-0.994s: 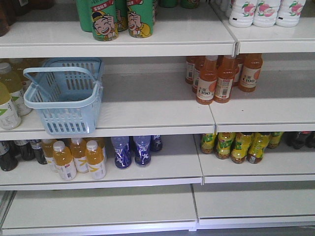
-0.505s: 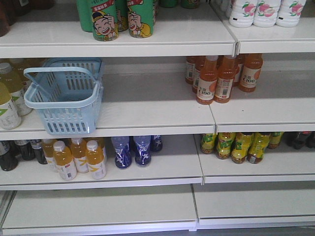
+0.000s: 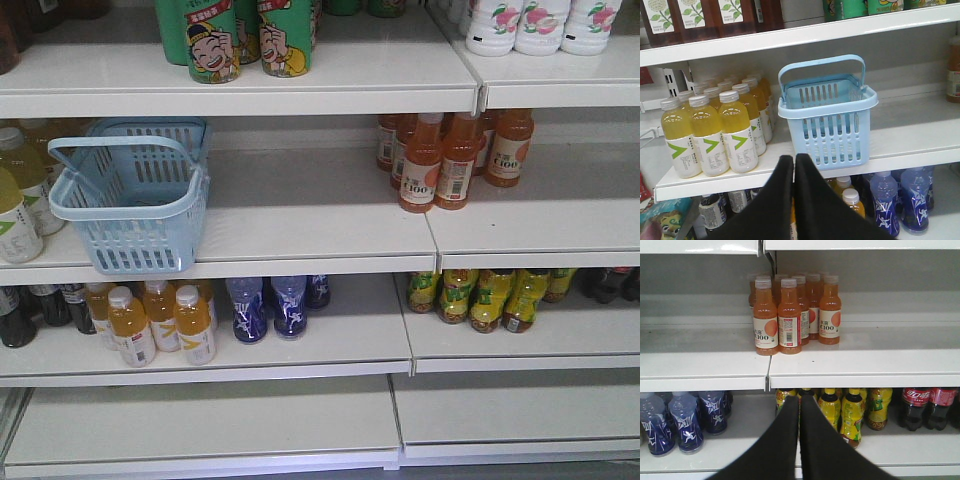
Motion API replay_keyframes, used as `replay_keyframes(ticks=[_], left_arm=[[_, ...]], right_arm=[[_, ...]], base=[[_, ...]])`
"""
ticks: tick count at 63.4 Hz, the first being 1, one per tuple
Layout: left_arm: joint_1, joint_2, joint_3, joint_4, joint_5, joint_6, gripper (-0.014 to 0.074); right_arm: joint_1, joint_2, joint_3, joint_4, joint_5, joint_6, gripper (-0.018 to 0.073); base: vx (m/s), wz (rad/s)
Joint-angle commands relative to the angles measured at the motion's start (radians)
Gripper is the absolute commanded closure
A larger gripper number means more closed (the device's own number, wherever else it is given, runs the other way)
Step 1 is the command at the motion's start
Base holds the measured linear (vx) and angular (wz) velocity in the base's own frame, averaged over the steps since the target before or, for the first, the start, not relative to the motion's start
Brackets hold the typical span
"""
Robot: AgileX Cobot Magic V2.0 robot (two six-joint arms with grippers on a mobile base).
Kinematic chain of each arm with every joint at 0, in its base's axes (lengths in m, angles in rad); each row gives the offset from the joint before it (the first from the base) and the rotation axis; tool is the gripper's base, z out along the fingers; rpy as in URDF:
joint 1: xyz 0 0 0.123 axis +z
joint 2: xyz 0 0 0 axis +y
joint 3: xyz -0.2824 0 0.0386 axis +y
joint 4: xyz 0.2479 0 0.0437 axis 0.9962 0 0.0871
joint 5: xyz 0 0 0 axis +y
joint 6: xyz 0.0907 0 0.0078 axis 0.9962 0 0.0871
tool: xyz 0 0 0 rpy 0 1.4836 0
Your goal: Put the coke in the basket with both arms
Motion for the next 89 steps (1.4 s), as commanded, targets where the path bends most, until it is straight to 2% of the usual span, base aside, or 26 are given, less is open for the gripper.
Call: replay_keyframes(ticks=[1,47,51,53,57,62,66,68,72,77,83,89], left_arm=[[-0.005,-0.021,0.004,-0.006,-0.069,0.003,0.0603],[-0.005,-0.021,0.004,-0.006,-0.075,0.004,0.0603],[-0.005,-0.021,0.004,-0.027,-0.084,-0.023,0.0603],[-0.005,-0.021,0.004,-0.058,-0.09,-0.052,0.0603],[-0.005,-0.021,0.004,-0.156,-0.107,-0.164,0.0603],[-0.005,-0.021,0.004,-0.325,-0.127,-0.376,0.0603],[-0.005,-0.021,0.004,-0.468,-0.135,-0.511,0.0603],[-0.005,-0.021,0.004,-0.512,-0.135,-0.552,0.0603],[-0.005,-0.021,0.004,-0.582,-0.132,-0.609,0.0603],[-0.005,-0.021,0.004,-0.636,-0.146,-0.618,0.0603],[-0.005,-0.021,0.001,-0.721,-0.228,-0.631,0.0603],[-0.005,-0.021,-0.022,-0.837,-0.338,-0.72,0.0603]], right_arm=[[0.002,-0.018,0.015,0.0,-0.071,-0.007,0.0564],[0.002,-0.018,0.015,0.0,-0.071,-0.007,0.0564],[0.002,-0.018,0.015,0.0,-0.071,-0.007,0.0564],[0.002,-0.018,0.015,0.0,-0.071,-0.007,0.0564],[0.002,-0.018,0.015,0.0,-0.071,-0.007,0.0564],[0.002,-0.018,0.015,0.0,-0.071,-0.007,0.0564],[0.002,-0.018,0.015,0.0,-0.071,-0.007,0.0564],[0.002,-0.018,0.015,0.0,-0.071,-0.007,0.0564],[0.002,-0.018,0.015,0.0,-0.071,-0.007,0.0564],[0.002,-0.018,0.015,0.0,-0.071,-0.007,0.0564],[0.002,-0.018,0.015,0.0,-0.071,-0.007,0.0564],[0.002,-0.018,0.015,0.0,-0.071,-0.007,0.0564]], base=[[0.0,0.0],[0.0,0.0],[0.0,0.0],[0.0,0.0],[0.0,0.0],[0.0,0.0],[0.0,0.0],[0.0,0.0],[0.0,0.0],[0.0,0.0],[0.0,0.0],[0.0,0.0]])
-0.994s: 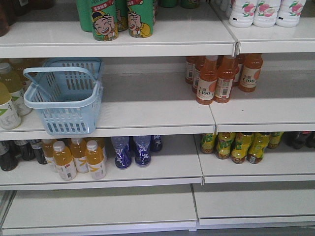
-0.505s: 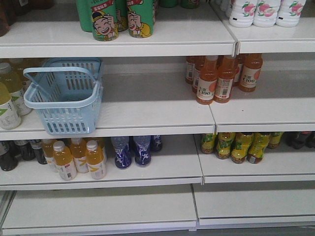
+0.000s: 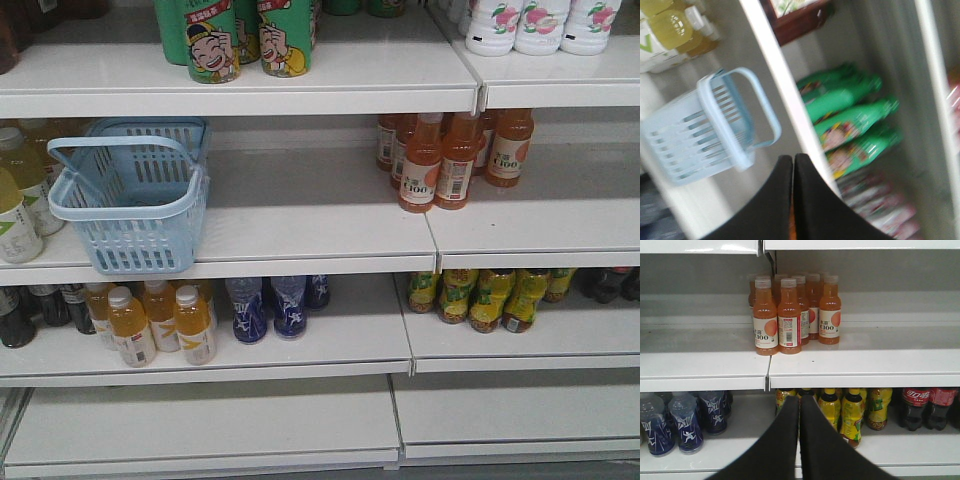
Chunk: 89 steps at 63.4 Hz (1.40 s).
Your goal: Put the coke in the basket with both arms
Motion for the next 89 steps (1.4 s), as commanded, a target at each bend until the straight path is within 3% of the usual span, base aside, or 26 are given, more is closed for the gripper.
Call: replay_keyframes(ticks=[1,9,21,27,33,38,43,57,62,71,77,89], left_arm=[[-0.005,-0.021,-0.033,-0.113,-0.182,-0.102,0.0603],[-0.005,-0.02,-0.133,-0.096,-0.276,-0.214,0.0603],[-0.005,0.048,-0.346,0.093,-0.295,-0.275,0.0603],[-0.005,0.148,-0.448,0.19,-0.297,-0.326,0.0603],[-0.005,0.271,-0.53,0.309,-0.314,-0.327,0.0603],[-0.005,0.378,-0.582,0.348,-0.34,-0.355,0.0603],[-0.005,0.502,-0.61,0.406,-0.392,-0.426,0.0603],[-0.005,0.839,-0.619,0.739,-0.567,-0.668,0.0599],[-0.005,0.94,-0.619,0.816,-0.647,-0.741,0.0586],[-0.005,1.122,-0.619,0.831,-0.766,-0.858,0.0475],[-0.005,1.239,-0.619,0.83,-0.83,-0.908,0.0328],[-0.005,1.437,-0.633,0.786,-0.85,-0.957,0.0]], right_arm=[[0.002,-0.018,0.015,0.0,-0.071,-0.007,0.0564],[0.002,-0.018,0.015,0.0,-0.071,-0.007,0.0564],[0.002,-0.018,0.015,0.0,-0.069,-0.007,0.0564],[0.002,-0.018,0.015,0.0,-0.07,-0.007,0.0564],[0.002,-0.018,0.015,0.0,-0.07,-0.007,0.0564],[0.002,-0.018,0.015,0.0,-0.07,-0.007,0.0564],[0.002,-0.018,0.015,0.0,-0.07,-0.007,0.0564],[0.002,-0.018,0.015,0.0,-0.07,-0.007,0.0564],[0.002,-0.018,0.015,0.0,-0.07,-0.007,0.0564],[0.002,-0.018,0.015,0.0,-0.07,-0.007,0.0564],[0.002,-0.018,0.015,0.0,-0.07,-0.007,0.0564],[0.002,-0.018,0.015,0.0,-0.071,-0.007,0.0564]], base=[[0.0,0.0],[0.0,0.0],[0.0,0.0],[0.0,0.0],[0.0,0.0],[0.0,0.0],[0.0,0.0],[0.0,0.0],[0.0,0.0],[0.0,0.0],[0.0,0.0],[0.0,0.0]])
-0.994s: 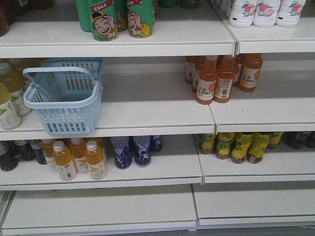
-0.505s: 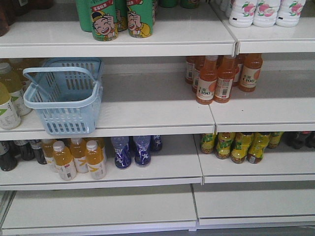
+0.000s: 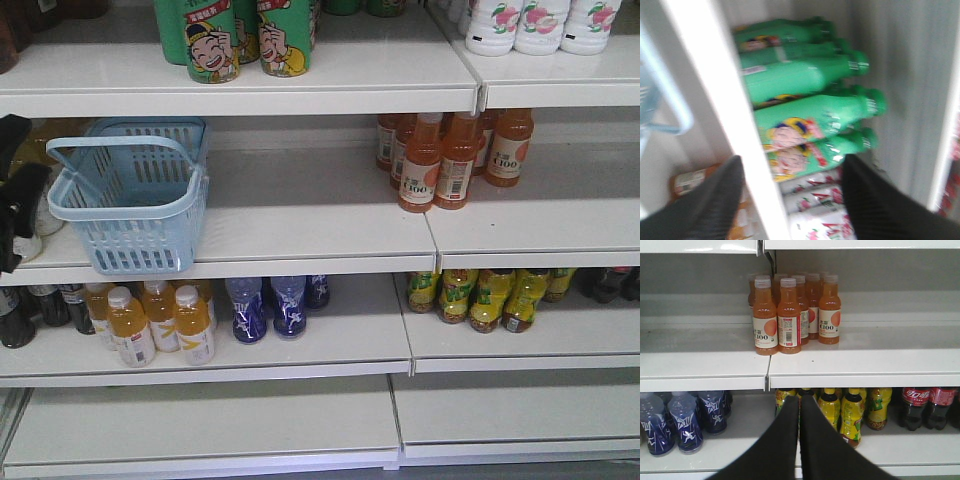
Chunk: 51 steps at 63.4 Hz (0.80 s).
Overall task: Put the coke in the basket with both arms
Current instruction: 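Reach the left gripper to the light-blue basket handle and grasp it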
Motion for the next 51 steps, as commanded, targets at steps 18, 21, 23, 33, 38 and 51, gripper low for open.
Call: replay_keyframes(ticks=[18,21,23,33,38,51], left_arm=[[-0.004,0.295,-0.215,-0.014,-0.15,-0.073,-0.006],[-0.004,0.335,-0.242,-0.014,-0.151,-0.083,-0.005],[-0.004,0.353,-0.256,-0.014,-0.152,-0.083,-0.0043],[-0.004,0.432,-0.318,-0.017,-0.153,-0.118,-0.0017],[-0.004,0.463,-0.343,-0.022,-0.158,-0.137,-0.0009],[-0.004,0.517,-0.409,-0.022,-0.155,-0.138,0.0001]], right_arm=[[0.002,-0.018,0.015,0.0,-0.071,-0.007,0.0564],[0.002,-0.018,0.015,0.0,-0.071,-0.007,0.0564],[0.002,-0.018,0.015,0.0,-0.071,-0.007,0.0564],[0.002,-0.018,0.015,0.0,-0.071,-0.007,0.0564],[0.002,-0.018,0.015,0.0,-0.071,-0.007,0.0564],[0.002,-0.018,0.015,0.0,-0.071,-0.007,0.0564]], base=[[0.0,0.0],[0.0,0.0],[0.0,0.0],[0.0,0.0],[0.0,0.0],[0.0,0.0]])
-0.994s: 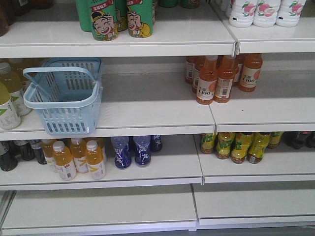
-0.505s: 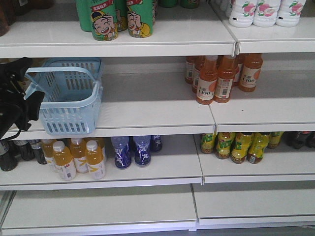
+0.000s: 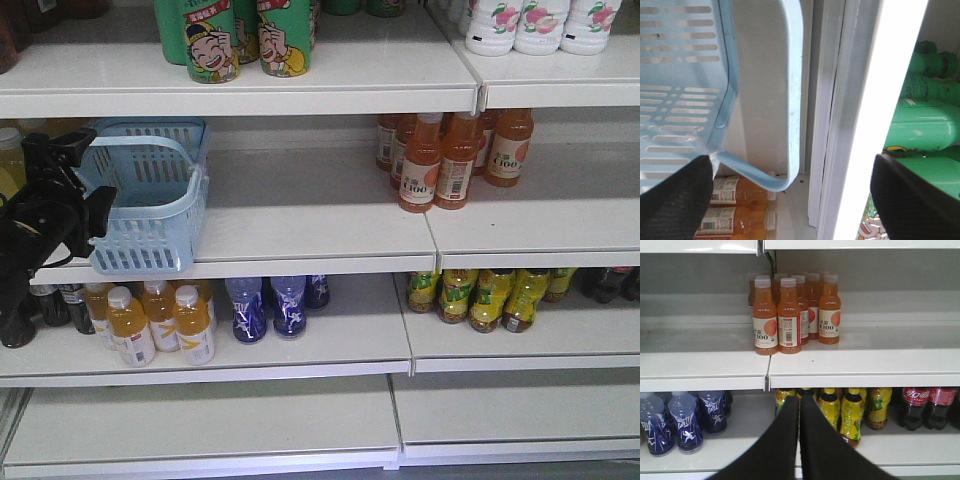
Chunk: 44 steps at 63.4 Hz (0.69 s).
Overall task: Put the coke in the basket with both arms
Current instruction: 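Reach the left gripper to the light-blue basket handle and grasp it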
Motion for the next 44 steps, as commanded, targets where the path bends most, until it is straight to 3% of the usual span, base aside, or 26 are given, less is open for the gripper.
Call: replay_keyframes(ticks=[1,44], left_arm=[[-0.004,-0.023,-0.056,-0.016,-0.076,-0.012,0.0002],[-0.004,0.113,-0.242,-0.067,-0.039,-0.005,0.0004]], right_arm=[[0.002,-0.018,0.015,0.0,-0.071,-0.007,0.0564],[0.002,-0.018,0.015,0.0,-0.071,-0.007,0.0564]], base=[[0.0,0.0],[0.0,0.0]])
